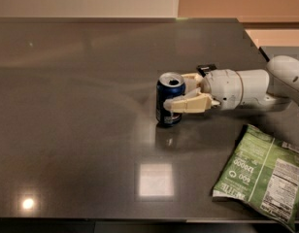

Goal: Place pepsi can upright

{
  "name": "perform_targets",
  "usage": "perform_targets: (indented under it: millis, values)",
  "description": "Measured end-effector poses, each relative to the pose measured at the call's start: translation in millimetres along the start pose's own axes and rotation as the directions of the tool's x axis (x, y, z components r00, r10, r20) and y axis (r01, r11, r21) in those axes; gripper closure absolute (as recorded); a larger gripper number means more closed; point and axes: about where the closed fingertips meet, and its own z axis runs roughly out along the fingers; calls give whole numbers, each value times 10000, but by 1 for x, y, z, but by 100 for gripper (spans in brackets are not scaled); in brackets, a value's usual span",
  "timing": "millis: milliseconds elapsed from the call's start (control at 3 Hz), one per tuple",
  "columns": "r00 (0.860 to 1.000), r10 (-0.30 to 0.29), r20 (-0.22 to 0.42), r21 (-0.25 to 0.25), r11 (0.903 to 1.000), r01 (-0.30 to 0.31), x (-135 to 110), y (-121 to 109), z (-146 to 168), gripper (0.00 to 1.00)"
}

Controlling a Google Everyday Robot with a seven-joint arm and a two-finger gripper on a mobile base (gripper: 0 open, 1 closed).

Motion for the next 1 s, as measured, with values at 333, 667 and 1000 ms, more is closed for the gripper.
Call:
perform_targets:
  millis: [333,667,1000]
  values:
    - [10000,5,-15,-39,10000,-5,-1,0,2,5]
    - [10000,-1,-15,-63,10000,1,-1,0,4,0]
    - [10000,-1,-15,-65,10000,1,-1,0,4,0]
